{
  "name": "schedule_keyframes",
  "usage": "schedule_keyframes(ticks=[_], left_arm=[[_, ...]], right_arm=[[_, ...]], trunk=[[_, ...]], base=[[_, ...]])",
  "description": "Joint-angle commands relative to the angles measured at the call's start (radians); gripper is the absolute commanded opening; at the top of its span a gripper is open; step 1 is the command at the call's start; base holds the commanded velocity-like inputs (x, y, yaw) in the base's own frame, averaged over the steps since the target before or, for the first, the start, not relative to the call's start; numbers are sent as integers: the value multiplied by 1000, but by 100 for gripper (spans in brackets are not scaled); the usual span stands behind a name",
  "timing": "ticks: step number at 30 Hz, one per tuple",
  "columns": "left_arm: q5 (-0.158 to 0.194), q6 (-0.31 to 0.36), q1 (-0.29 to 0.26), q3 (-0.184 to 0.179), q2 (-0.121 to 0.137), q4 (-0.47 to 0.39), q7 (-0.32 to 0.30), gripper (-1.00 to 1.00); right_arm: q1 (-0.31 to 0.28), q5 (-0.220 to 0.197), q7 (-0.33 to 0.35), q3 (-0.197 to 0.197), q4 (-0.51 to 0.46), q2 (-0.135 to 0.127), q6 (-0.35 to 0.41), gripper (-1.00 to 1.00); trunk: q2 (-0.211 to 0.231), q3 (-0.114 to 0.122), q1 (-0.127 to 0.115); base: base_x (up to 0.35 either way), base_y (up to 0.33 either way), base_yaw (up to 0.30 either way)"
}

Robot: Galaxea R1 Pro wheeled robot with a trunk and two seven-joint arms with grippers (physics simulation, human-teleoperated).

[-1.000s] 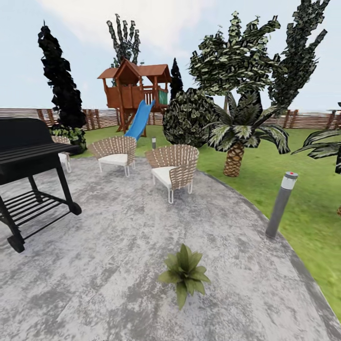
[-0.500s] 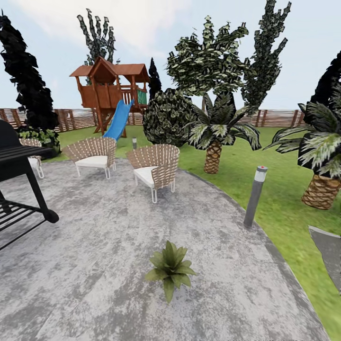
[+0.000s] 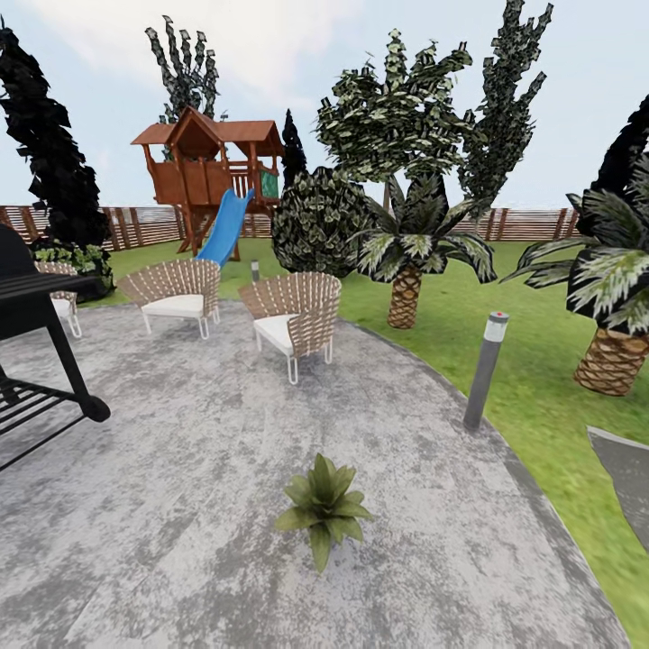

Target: Pick up the pesticide atomizer in the garden and spray insectifuge to fully cover both potted plants in the garden.

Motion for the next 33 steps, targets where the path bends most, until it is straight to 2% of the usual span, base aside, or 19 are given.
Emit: schedule_keyframes(ticks=[1,33], left_arm=[[0,-3,-1,2,0,1,-1,100],[2,-3,-1,4,0,1,-1,100]], right_arm=[[-1,0,0,0,1,0,-3,100],[-1,0,0,0,2,0,-3,100]], trunk=[[-8,-4,4],[-232,-106,127]], base=[[0,0,0],[0,0,0]])
